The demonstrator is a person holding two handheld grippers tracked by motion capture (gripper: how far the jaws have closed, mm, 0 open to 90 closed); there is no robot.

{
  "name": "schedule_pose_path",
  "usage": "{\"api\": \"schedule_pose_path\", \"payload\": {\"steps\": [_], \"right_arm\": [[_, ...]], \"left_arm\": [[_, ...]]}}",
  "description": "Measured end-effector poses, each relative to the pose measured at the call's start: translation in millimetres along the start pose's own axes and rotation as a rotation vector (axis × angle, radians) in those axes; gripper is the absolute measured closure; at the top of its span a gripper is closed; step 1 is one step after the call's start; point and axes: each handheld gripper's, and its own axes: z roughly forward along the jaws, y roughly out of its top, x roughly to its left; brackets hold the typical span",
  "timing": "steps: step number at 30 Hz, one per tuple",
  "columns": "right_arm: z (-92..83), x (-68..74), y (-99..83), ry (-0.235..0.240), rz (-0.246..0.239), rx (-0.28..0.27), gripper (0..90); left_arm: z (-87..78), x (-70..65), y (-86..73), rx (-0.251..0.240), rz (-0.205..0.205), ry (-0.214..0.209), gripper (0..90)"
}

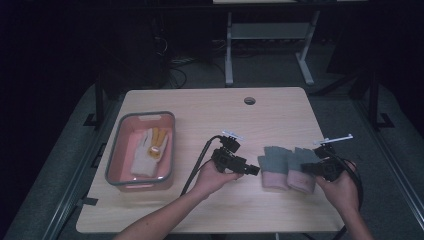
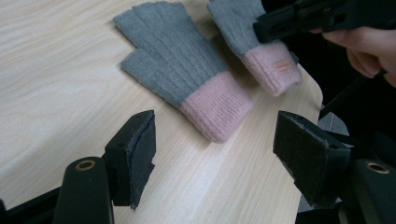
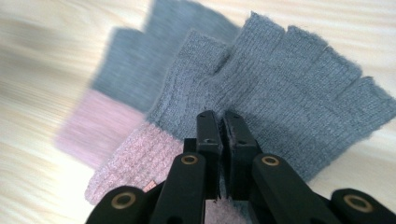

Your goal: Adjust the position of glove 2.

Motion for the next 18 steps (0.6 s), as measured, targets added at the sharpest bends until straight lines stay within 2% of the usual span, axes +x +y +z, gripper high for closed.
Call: {"api": "schedule_pose_path", "payload": {"steps": [2,6,10,18], "right_arm": [[1.1,8.4,6.6,0.025,-0.013,-0.005,86.2],[6.2,21.6,17.3,0.041,-0.037,-0.001,86.1],[14.0,30.2,24.7,0.066,-0.054,-0.001,86.1],[31.6,44.4,32.7,0.074,-0.089,0.037,85.9]], "left_arm": [[-1.7,0.6,-0.3,0.0,0.006,0.001,29.9],[-5.1,1.6,-0.4,-0.003,0.006,0.005,29.9],[-8.5,6.8,-1.1,-0.014,-0.007,0.015,29.8],[-5.6,10.3,-4.7,-0.009,-0.017,0.017,29.8]]}}
